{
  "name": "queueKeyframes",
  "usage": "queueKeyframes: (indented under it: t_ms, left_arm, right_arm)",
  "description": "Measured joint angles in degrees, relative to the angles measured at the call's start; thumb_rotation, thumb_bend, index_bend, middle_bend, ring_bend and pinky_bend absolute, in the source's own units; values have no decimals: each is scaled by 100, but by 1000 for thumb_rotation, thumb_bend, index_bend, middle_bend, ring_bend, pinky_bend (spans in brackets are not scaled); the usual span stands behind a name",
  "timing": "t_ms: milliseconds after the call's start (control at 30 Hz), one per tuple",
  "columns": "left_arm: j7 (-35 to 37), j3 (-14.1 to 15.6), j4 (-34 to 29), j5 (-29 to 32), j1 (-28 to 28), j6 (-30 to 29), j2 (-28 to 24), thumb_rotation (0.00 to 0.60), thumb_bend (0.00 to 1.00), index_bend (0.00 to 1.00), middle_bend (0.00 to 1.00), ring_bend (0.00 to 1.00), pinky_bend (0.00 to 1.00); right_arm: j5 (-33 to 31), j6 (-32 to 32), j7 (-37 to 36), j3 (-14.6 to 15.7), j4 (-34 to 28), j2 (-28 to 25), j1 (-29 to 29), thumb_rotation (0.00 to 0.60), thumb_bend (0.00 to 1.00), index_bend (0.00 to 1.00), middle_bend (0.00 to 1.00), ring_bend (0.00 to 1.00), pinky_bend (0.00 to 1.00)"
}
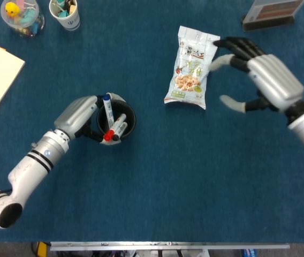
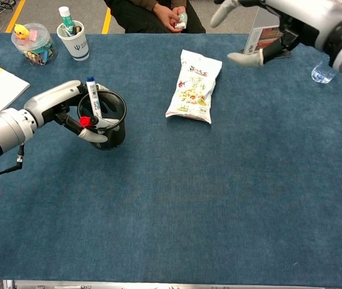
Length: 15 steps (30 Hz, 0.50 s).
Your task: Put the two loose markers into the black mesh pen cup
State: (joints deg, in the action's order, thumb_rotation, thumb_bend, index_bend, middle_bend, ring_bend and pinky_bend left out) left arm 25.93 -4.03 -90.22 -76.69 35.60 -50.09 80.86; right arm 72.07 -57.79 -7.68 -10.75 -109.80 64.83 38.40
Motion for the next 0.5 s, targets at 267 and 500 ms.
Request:
queueKeyframes:
  t_ms: [267, 500]
  left_arm:
    - [50, 73, 296, -19, -10, 111, 386, 600, 105, 252, 308, 245, 265]
    - [-78, 132, 435, -107, 72, 292, 451, 600, 104, 70, 93, 0, 99]
  right_arm:
    - [283, -162, -298, 177, 257, -223, -331, 600, 259, 344, 119, 0, 0]
    - [301, -185, -349, 173, 353, -234, -415, 600, 258, 343, 119, 0, 0]
